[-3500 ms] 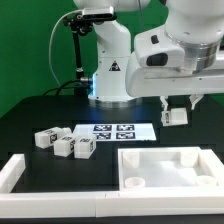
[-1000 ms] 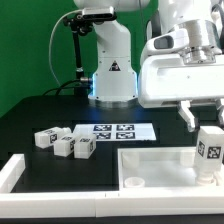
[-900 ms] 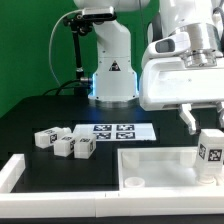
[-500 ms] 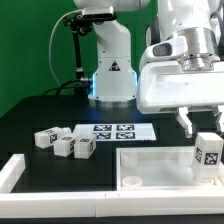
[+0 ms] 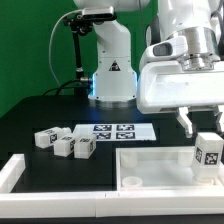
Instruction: Assemble one leg
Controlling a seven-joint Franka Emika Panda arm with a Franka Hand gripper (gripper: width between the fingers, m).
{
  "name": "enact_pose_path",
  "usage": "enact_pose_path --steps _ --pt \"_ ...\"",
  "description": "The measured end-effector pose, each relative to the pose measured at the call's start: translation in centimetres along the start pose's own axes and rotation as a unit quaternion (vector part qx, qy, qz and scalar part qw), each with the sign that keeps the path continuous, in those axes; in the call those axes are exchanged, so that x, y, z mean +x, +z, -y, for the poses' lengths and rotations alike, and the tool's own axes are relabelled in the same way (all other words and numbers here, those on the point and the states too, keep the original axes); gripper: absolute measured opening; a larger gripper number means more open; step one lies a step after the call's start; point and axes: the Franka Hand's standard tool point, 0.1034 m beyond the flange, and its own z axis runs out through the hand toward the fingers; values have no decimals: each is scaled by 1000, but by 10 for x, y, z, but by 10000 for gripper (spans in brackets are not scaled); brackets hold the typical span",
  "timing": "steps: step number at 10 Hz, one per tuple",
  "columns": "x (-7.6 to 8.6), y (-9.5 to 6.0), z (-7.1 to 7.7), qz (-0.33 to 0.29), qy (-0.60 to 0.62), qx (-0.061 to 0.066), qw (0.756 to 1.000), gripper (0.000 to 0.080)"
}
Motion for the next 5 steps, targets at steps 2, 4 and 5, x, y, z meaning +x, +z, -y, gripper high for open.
enact_pose_path --steps 2,4,5 --pt "-3 1 0 10 0 1 1000 380" --pt "-7 3 -14 38 13 -4 999 608" --pt "-9 4 -10 63 28 0 998 608"
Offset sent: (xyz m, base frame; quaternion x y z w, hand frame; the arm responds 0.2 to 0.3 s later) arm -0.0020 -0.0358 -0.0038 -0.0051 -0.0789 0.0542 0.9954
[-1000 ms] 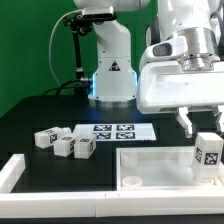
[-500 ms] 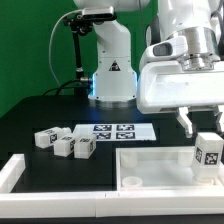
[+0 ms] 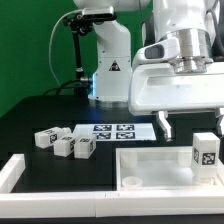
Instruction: Assemble one leg
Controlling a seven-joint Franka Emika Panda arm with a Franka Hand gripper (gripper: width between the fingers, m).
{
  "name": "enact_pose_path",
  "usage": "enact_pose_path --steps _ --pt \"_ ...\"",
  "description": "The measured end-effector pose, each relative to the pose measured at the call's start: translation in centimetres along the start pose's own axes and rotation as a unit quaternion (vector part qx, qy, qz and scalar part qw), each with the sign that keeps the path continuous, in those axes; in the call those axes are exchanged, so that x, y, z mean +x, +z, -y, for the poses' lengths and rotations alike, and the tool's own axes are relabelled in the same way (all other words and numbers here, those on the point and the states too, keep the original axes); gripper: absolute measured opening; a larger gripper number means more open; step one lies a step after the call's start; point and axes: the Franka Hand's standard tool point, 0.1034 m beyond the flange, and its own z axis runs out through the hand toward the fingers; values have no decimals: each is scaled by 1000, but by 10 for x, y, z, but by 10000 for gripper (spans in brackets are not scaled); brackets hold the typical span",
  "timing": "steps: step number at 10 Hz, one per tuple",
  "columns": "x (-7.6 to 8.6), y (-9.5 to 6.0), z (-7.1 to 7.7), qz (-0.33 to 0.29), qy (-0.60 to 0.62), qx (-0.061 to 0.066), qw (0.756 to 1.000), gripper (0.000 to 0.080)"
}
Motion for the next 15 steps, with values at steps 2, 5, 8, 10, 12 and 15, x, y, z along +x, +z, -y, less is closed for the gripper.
enact_pose_path --steps 2,5,8,10,12,15 --pt "6 3 15 92 23 13 995 647" --pt "17 3 21 211 47 19 976 648" --pt "22 12 6 246 43 12 968 648" --pt "22 12 5 246 46 11 968 622" --pt "22 12 5 246 62 7 967 281" --pt "22 13 5 241 158 -15 957 284"
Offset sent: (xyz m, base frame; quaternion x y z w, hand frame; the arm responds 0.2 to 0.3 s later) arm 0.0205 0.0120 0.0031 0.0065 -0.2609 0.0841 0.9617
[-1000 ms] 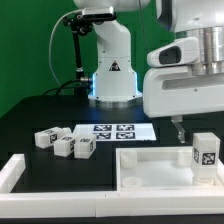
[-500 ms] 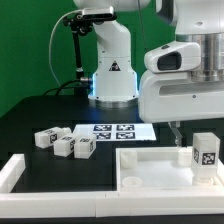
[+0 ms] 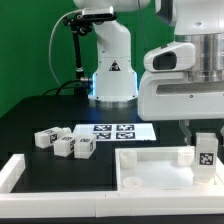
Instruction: Assemble one leg
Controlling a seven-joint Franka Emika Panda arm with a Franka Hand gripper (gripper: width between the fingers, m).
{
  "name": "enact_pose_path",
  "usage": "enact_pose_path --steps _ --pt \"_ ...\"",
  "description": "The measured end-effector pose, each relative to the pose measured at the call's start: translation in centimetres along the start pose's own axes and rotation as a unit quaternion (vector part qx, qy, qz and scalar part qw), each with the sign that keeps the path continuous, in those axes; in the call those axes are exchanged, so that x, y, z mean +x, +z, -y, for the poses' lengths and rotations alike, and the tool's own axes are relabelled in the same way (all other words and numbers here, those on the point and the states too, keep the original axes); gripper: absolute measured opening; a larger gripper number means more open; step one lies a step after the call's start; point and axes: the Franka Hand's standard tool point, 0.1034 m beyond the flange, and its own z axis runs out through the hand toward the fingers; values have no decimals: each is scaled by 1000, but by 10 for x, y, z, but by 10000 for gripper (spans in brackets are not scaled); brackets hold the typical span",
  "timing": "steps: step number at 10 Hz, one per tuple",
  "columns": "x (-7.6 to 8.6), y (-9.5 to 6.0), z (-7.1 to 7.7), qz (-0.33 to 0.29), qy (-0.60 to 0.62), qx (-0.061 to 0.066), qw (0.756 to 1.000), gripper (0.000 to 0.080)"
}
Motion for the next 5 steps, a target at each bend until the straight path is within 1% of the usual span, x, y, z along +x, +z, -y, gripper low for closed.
enact_pose_path --steps 2,3,4,5 --pt "-1 0 0 -17 102 6 995 284" --pt "0 1 1 -20 196 20 980 284" --pt "-2 1 0 -25 288 33 957 284" --pt "-2 1 -1 -28 351 42 935 285"
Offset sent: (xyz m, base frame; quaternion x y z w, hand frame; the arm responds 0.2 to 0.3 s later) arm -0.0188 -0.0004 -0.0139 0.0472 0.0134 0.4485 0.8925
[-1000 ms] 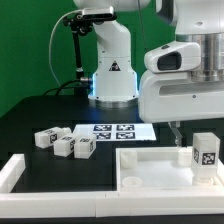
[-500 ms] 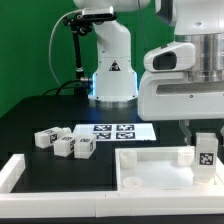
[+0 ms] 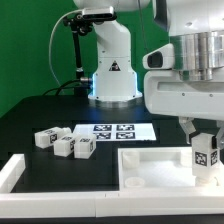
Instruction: Assemble one leg
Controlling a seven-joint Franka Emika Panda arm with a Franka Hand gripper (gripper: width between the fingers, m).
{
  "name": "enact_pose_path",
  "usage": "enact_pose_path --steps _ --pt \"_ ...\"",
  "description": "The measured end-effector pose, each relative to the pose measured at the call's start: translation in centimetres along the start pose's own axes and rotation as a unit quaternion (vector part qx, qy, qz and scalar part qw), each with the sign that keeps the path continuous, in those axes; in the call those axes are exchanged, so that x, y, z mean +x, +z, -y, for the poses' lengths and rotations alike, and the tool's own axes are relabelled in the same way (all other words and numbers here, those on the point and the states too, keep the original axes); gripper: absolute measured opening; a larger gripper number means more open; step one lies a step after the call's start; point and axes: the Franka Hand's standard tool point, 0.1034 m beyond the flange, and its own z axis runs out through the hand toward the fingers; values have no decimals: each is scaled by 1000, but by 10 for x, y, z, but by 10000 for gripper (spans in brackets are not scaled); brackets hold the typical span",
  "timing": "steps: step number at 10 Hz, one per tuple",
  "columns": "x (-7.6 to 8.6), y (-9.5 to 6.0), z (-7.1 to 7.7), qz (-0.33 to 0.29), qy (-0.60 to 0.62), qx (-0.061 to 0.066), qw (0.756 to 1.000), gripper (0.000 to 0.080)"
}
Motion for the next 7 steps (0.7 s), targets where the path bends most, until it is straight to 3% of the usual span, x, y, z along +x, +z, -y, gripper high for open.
enact_pose_path --steps 2,4,5,6,7 --pt "3 0 -2 10 75 10 997 285" --pt "2 0 -2 9 52 9 999 286" --pt "-1 0 -1 4 12 5 1000 489" --pt "-2 0 2 -4 -78 0 997 489" --pt "-2 0 4 -10 -168 -7 986 612"
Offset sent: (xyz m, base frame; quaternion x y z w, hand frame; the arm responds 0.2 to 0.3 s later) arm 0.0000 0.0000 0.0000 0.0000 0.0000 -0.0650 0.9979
